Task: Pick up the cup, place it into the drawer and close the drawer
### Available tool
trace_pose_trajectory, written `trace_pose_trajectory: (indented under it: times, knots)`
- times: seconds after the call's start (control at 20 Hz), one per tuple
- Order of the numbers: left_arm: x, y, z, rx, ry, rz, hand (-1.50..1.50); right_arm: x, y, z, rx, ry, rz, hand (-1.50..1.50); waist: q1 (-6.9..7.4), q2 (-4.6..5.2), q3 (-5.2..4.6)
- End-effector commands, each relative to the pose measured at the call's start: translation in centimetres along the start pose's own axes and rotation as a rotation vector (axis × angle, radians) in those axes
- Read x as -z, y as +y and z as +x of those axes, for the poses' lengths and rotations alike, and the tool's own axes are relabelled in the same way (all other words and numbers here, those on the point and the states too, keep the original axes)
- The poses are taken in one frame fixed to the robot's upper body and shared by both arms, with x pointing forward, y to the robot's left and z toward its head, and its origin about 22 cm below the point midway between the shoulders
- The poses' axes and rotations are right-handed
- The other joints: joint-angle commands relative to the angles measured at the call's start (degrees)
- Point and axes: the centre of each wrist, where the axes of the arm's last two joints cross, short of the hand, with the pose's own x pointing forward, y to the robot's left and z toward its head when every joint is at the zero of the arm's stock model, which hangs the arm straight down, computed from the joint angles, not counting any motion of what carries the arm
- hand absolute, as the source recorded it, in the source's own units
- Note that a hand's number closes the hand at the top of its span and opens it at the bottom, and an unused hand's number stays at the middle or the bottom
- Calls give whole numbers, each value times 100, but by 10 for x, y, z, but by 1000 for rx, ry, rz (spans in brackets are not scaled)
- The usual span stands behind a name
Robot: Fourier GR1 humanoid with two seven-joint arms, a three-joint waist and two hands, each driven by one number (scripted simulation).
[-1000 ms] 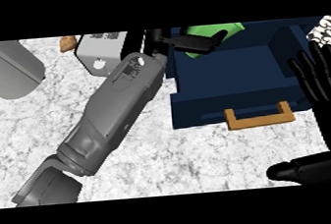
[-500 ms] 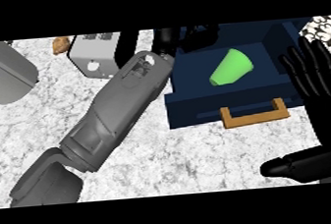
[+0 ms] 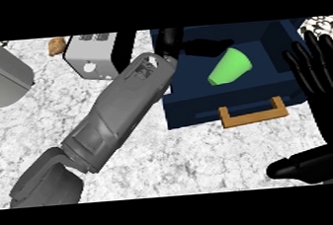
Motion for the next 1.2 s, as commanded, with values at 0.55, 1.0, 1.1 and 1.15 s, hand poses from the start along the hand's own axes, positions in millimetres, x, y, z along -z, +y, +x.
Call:
trace_pose_trajectory:
  times: [0.55,1.0,1.1,1.15]
  knots:
    - [2,9,16,-335,-91,16,-150,-14,-12,16,31,15,45,150,567,-152,-10]
    - [-21,85,-1,-380,-89,135,-150,-30,-14,15,-212,88,192,150,829,-221,-13]
    - [-35,101,-10,-386,-72,151,-150,-34,-26,30,-263,118,209,150,800,-226,-13]
    - [-38,114,-14,-375,-62,175,-150,-29,-19,30,-279,131,213,150,785,-208,-14]
